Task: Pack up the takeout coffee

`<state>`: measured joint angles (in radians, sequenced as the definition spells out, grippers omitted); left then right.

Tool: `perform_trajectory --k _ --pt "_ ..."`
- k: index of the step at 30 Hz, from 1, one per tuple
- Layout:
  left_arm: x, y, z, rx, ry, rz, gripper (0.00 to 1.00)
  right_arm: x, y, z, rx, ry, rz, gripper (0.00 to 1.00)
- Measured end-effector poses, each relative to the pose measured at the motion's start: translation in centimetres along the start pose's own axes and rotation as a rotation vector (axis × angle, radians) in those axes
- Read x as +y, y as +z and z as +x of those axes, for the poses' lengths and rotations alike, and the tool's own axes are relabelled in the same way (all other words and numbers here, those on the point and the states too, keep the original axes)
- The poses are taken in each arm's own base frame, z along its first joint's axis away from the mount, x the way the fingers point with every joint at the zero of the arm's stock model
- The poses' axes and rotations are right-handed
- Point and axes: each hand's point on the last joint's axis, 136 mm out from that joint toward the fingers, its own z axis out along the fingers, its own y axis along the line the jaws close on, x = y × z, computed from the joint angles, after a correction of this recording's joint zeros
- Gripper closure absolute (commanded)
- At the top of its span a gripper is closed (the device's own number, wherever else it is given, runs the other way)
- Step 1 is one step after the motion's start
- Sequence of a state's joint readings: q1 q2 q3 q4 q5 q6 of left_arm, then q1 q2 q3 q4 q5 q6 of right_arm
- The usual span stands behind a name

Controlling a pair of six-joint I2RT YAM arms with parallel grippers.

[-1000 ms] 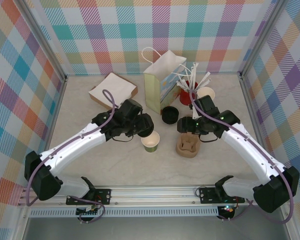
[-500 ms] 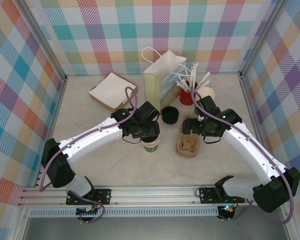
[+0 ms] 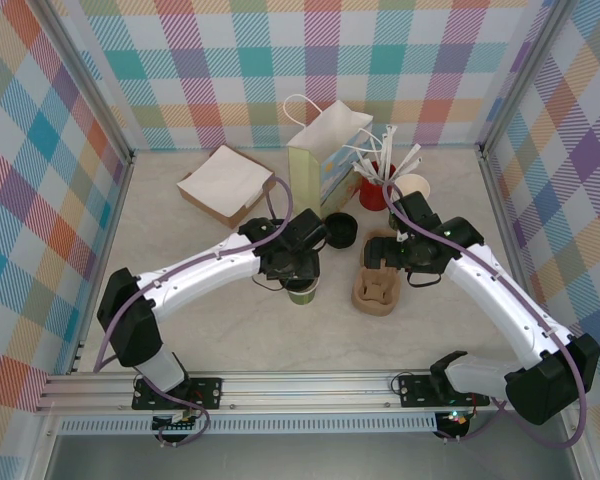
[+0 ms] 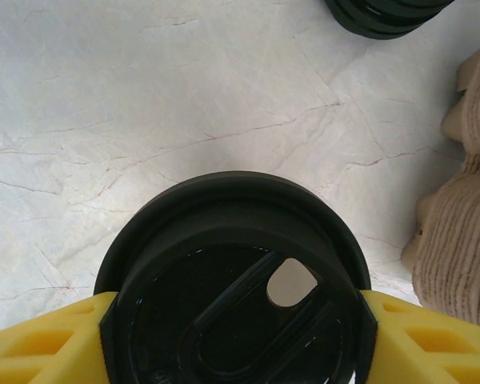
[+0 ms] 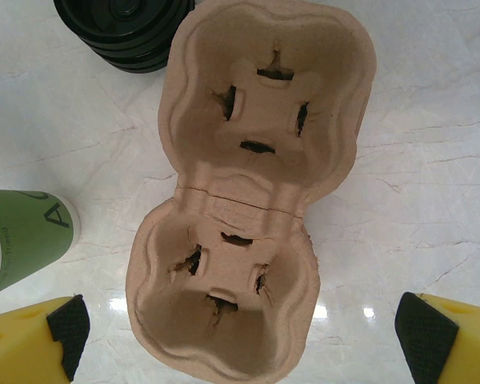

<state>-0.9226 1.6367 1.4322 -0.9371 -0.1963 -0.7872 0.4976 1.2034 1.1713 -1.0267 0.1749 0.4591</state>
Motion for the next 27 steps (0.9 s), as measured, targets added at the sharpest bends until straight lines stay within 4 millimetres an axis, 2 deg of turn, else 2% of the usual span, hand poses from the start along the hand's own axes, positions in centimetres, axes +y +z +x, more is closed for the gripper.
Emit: perform_trajectory --k 7,27 --pt "-0.1 0.9 0.4 0.022 0.005 -0.012 0.38 0.0 0.0 0.0 0.001 0.000 -0.002 0.00" --pt "-0.9 1.7 0.6 0.046 0.007 0.009 0.36 0.3 0.2 0.2 0.015 0.000 -0.014 0.00"
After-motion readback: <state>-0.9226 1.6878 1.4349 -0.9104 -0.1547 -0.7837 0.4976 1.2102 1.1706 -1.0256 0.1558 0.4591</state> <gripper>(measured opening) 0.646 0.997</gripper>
